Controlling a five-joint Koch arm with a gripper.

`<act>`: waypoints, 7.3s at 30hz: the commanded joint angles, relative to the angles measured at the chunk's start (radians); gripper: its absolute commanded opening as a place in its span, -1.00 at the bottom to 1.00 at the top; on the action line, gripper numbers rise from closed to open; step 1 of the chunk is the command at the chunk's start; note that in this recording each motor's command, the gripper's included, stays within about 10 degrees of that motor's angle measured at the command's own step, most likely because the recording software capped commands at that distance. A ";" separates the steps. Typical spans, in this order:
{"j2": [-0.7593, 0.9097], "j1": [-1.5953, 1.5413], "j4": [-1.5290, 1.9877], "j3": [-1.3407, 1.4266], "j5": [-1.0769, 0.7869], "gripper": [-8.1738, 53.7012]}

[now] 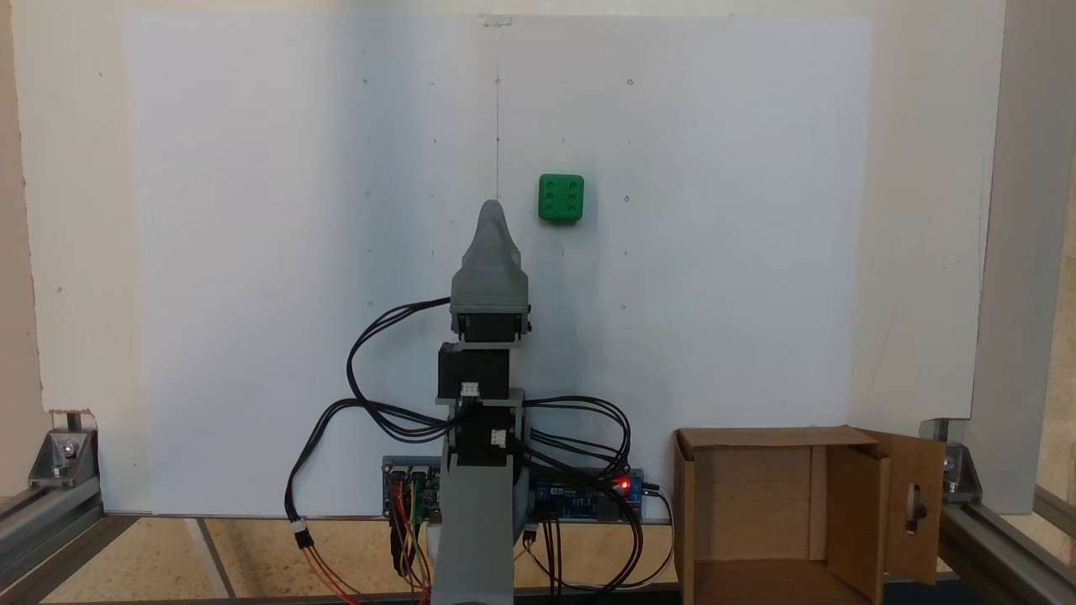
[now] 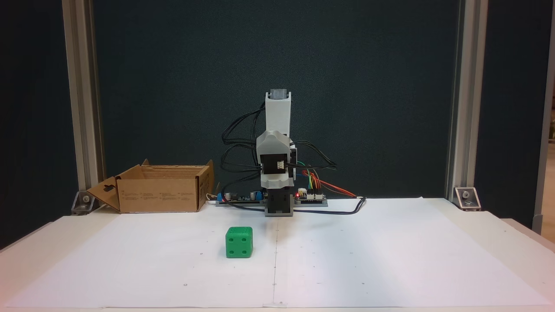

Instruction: Grasp a green dice and put it in the bin.

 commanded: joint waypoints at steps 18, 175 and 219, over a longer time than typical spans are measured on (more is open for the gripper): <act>0.110 -0.002 0.032 0.069 -0.077 0.66; -0.808 0.253 2.088 -1.319 -0.262 0.66; -0.917 0.253 1.878 -1.256 -0.262 0.60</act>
